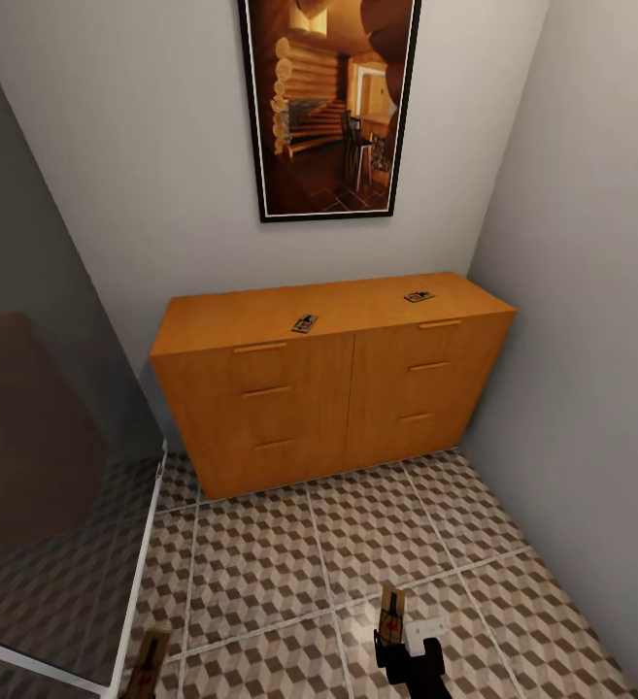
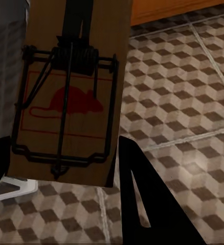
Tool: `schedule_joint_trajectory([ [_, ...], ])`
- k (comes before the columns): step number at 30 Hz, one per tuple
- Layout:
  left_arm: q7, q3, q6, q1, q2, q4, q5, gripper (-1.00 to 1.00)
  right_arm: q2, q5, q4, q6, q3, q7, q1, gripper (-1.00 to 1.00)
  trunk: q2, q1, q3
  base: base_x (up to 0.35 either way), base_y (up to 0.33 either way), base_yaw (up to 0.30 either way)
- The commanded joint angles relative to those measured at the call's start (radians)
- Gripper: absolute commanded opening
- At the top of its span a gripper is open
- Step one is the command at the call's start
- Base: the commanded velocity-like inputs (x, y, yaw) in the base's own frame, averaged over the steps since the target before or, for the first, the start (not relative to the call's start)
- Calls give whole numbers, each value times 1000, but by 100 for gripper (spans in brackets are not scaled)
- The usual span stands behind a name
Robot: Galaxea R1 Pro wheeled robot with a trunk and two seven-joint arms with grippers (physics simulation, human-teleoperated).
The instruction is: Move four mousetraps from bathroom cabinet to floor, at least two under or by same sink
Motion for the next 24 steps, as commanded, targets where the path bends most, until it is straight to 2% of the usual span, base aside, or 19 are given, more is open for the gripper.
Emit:
schedule_joint_trajectory([
  [1,14,-9,0,-1,-1,8,-2,-100,0,7,1,-2,2,-3,-1,-100,0,0,-1,0,0,0],
  [6,13,-10,0,-1,-18,29,-2,-100,0,7,1,-2,2,-3,-1,-100,0,0,-1,0,0,0],
  [24,13,-10,1,-1,-32,52,-1,-100,0,7,1,-2,2,-3,-1,-100,0,0,-1,0,0,0],
])
